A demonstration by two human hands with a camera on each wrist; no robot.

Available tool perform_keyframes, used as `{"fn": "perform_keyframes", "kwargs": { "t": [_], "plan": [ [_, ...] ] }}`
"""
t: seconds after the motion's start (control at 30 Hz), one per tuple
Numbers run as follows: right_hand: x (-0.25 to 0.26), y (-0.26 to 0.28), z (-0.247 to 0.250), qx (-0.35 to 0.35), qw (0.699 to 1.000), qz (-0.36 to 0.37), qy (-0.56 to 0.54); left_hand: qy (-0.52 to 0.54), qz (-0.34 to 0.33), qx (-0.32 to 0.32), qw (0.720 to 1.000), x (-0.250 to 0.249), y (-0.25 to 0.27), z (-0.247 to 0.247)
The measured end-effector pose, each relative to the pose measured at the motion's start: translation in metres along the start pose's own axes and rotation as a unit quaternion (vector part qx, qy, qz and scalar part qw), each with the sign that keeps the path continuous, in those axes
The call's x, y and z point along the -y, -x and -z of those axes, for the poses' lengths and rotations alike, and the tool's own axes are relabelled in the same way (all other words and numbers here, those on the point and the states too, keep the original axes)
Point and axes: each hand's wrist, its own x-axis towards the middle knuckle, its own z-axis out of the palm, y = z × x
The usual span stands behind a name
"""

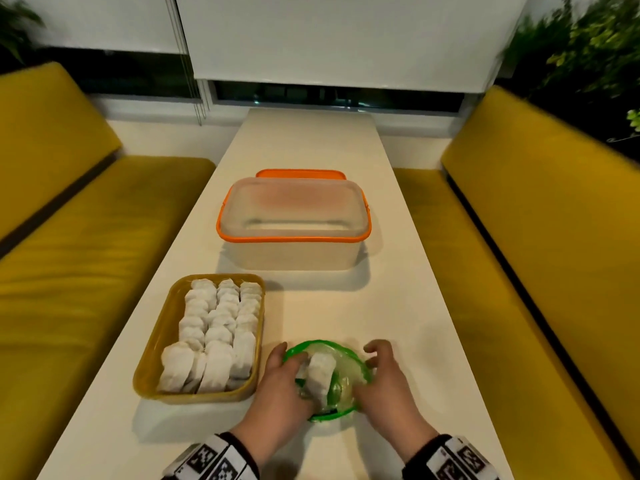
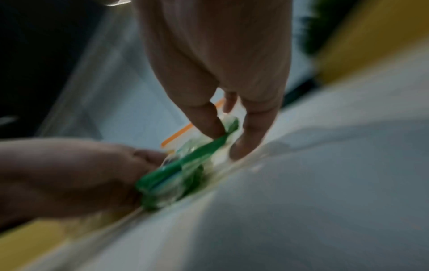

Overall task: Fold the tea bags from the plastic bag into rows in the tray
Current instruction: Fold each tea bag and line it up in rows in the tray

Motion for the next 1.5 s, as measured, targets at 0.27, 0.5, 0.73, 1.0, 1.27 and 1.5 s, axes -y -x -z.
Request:
{"fn": "perform_keyframes", "kwargs": {
  "t": [0.27, 0.5, 0.73, 1.0, 1.27, 1.5],
  "plan": [
    [0.014, 0.015, 0.001, 0.139, 0.8, 0.226, 0.538, -0.028, -0.037, 0.008, 0.999, 0.0, 0.009, -0.002],
    [0.026, 0.027, 0.003, 0.187, 0.848, 0.116, 0.482, -0.051, -0.036, 0.047, 0.997, -0.003, 0.016, 0.006],
    [0.028, 0.02, -0.011, 0.074, 0.96, -0.02, 0.268, -0.001, -0.084, 0.043, 0.996, 0.002, 0.027, 0.004],
    [0.024, 0.017, -0.034, -0.01, 0.978, -0.095, 0.184, 0.016, -0.073, 0.052, 0.996, -0.003, 0.029, 0.011],
    [0.025, 0.02, -0.006, -0.04, 0.999, -0.013, -0.035, -0.017, -0.091, -0.011, 0.996, -0.01, 0.032, 0.015],
    [0.04, 0.028, -0.017, 0.046, 0.997, 0.055, -0.014, 0.194, -0.094, -0.069, 0.974, -0.028, 0.018, 0.027]
  ]
}}
